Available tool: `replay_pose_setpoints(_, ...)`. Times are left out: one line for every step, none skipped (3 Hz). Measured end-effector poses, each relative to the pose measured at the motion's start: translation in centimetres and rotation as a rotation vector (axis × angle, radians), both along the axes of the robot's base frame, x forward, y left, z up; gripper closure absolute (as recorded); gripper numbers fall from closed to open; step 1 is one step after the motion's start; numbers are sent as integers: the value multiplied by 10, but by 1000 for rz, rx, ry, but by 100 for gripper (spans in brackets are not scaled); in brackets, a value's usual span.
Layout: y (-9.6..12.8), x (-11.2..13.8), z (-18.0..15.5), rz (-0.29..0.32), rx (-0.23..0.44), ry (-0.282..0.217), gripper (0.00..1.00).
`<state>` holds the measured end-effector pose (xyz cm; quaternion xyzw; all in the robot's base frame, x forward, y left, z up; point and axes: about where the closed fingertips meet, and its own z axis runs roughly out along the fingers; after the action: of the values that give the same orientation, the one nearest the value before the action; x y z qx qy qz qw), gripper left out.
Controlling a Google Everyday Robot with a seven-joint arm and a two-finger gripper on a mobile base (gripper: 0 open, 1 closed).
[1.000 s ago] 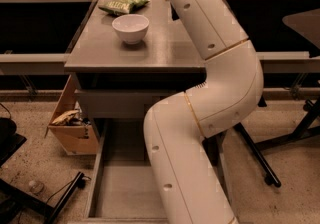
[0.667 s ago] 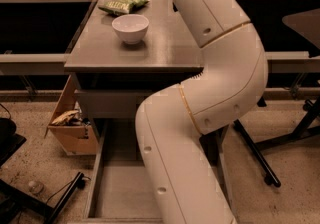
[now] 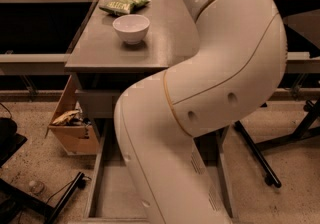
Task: Place rxbar blueberry into top drawer
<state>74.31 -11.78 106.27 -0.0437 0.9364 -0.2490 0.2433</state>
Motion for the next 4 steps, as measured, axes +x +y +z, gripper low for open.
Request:
replay_pose_setpoints(-34, -26, 2, -100, -44, 58, 100)
replay_pose_setpoints(-59, -56, 7, -193, -40, 90, 100)
replay_pose_setpoints(-59, -86, 4, -249, 98, 102, 100)
replay_pose_setpoints(-45, -110, 4, -293, 312, 54, 100)
